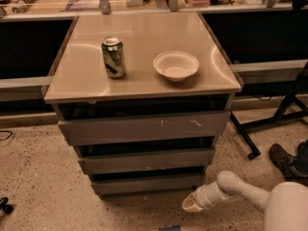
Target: Close bottom drawer
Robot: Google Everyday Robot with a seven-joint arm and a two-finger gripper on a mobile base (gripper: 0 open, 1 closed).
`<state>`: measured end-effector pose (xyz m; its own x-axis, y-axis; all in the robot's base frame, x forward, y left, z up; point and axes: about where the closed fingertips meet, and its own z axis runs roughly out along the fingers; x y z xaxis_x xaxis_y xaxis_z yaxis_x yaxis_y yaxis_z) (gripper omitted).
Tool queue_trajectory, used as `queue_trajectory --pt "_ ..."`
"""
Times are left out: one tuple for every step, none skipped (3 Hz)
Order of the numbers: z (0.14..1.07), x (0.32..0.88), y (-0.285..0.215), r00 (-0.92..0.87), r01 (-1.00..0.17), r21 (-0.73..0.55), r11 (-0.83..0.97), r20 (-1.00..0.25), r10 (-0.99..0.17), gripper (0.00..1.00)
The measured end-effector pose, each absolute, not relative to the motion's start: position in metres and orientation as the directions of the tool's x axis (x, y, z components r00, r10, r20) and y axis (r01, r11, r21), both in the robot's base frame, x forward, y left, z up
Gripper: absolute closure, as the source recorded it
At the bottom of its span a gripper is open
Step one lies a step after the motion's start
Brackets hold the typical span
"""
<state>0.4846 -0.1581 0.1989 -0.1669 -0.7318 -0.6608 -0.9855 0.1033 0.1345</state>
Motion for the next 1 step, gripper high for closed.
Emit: queue_trajectory --pt "0.1976 0.4812 -0.1542 -0.175 -0.984 0.146 0.103 -0.661 -0.730 0.81"
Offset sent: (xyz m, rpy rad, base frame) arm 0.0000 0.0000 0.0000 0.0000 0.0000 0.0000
